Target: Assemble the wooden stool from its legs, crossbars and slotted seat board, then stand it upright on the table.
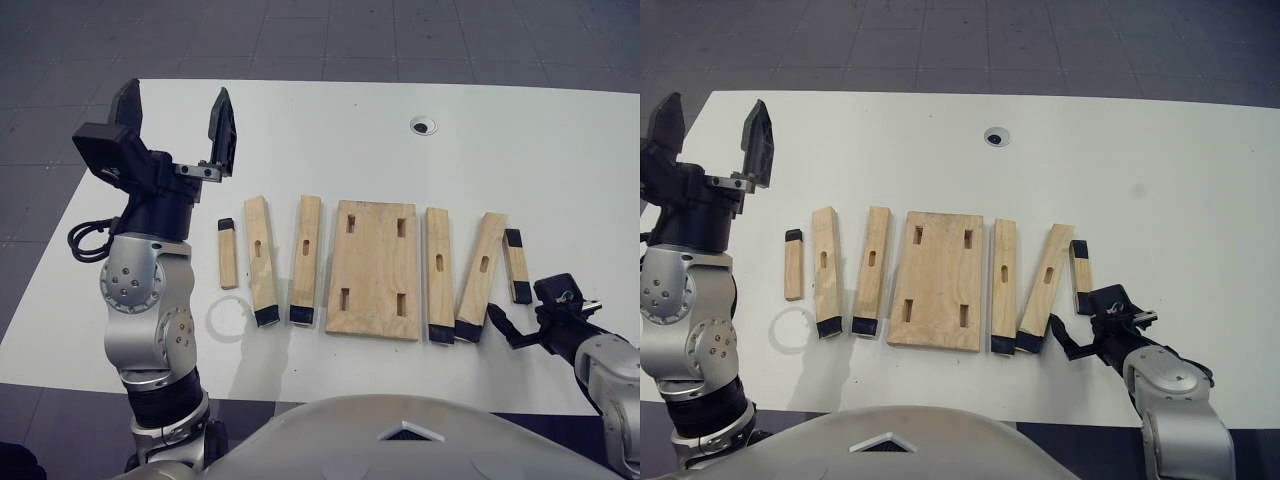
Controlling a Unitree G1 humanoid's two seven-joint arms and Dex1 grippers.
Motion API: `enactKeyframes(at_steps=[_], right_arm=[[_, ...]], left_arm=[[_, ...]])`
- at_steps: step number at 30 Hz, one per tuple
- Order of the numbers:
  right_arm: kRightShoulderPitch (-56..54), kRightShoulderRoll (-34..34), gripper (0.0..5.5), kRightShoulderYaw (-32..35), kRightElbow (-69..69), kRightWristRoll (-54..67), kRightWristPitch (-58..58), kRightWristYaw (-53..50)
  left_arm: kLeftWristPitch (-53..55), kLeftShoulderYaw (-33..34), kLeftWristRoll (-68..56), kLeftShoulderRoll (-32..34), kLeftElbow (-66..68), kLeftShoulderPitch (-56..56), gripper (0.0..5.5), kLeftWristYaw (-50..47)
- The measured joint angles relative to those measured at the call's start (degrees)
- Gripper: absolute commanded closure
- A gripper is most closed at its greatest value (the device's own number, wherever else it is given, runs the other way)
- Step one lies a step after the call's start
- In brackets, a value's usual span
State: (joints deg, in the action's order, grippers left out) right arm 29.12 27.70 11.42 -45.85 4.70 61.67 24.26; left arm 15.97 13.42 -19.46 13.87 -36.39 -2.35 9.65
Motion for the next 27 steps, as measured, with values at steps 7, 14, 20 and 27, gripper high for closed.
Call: enactKeyframes(at_steps=[7,14,20,27], right_arm=[[-1.1,-1.4,0.08,-2.0,0.5,0.0,-0.7,-3.9],[-2.2,-2.0,0.36,-2.6,2.3,0.2,-2.6,-4.7],[-2.4,-3.0,1.41,-2.6,2.7,1.6,-2.6,-5.0],[-2.8,-5.3,2.62,-1.3,2.9,2.4,-2.2,-7.4]], left_arm=[[0.3,0.3,-0.4,0.0,-0.8,-0.3,0.35,-0.1],[1.1,0.5,-0.6,0.0,-1.6,-0.4,0.33,-0.2],[1.4,0.9,-0.6,0.0,-2.0,-0.4,0.33,-0.2],[1.5,1.3,-0.7,0.0,-2.0,-0.4,0.33,-0.2]])
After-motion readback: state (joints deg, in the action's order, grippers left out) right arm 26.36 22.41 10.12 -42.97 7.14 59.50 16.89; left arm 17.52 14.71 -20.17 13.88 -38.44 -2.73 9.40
